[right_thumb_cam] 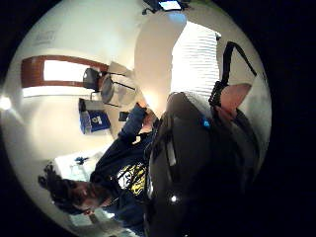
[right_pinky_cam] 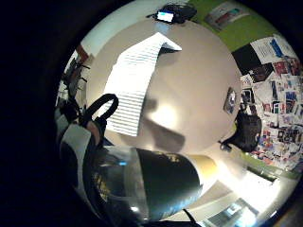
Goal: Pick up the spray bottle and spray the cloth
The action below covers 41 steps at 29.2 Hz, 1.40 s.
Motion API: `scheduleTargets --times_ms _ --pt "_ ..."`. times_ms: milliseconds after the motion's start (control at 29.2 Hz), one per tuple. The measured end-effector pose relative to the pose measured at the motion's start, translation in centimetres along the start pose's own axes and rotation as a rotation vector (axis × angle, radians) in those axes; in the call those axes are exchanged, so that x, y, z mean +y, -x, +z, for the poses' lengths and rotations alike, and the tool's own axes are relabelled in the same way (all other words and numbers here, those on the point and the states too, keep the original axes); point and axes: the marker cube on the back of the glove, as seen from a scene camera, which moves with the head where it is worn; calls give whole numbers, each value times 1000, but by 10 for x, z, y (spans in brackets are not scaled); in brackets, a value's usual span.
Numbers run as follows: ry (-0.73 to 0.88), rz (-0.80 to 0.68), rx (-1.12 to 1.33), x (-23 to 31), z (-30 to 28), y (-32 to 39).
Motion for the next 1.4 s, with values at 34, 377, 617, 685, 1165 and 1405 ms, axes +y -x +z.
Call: scheduleTargets --times_ms 34,377,617,685,1165,1405 --pt "31 -7 13 -1 4 4" --pt "276 -18 234 -13 22 29" --pt "396 23 366 -15 33 40" --pt "393 32 391 -15 35 41" --pt "369 99 435 -14 47 38" --pt "376 93 391 -14 47 38"
